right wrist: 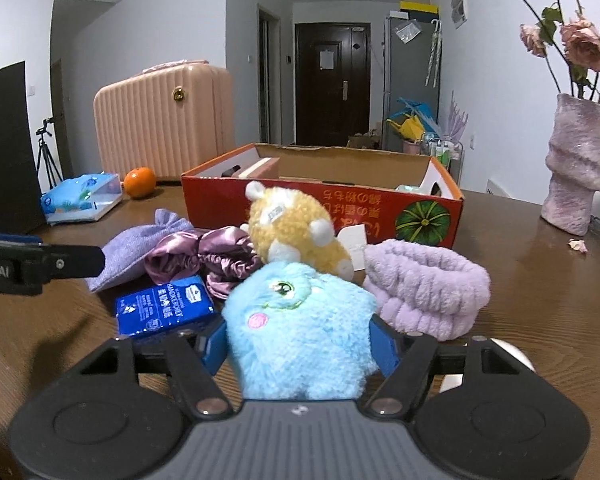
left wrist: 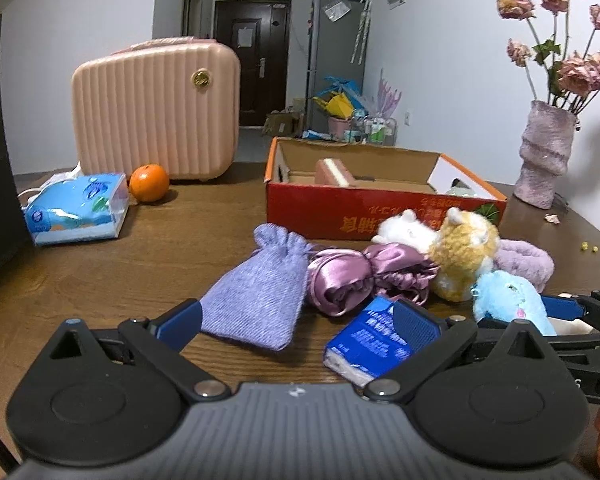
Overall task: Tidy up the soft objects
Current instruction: 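Grasp the blue handkerchief pack with the left gripper while the right gripper holds the plush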
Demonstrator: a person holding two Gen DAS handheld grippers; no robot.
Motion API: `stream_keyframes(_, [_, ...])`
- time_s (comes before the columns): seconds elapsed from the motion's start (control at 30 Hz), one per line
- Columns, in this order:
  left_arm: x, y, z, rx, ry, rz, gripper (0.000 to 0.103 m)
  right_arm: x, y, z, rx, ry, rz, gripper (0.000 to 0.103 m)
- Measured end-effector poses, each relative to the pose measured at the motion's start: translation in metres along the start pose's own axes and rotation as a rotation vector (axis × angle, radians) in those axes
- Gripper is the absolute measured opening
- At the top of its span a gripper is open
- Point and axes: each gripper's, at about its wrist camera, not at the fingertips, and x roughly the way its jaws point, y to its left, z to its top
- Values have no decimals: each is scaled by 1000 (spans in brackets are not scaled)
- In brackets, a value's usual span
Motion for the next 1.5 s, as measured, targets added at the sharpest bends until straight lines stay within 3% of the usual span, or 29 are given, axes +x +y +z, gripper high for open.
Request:
stream_keyframes(0.2, [-4,-11,3,25,-17,-29,103,-9,-6,-1,14,-19,-18,69])
stream_keyframes(0.53, [8,-41,0,98,23,-81,103,-18,-19,1,49,-53,-44,70])
stream_keyframes(1.2, [57,-59,-7,145,147,-112,103,-25,-39,-2,67,-63,-79,70])
stream_keyframes(1.5, [75,-54,-8,118,207,-150,83,-21,-38,-3,65,-49,-79,70])
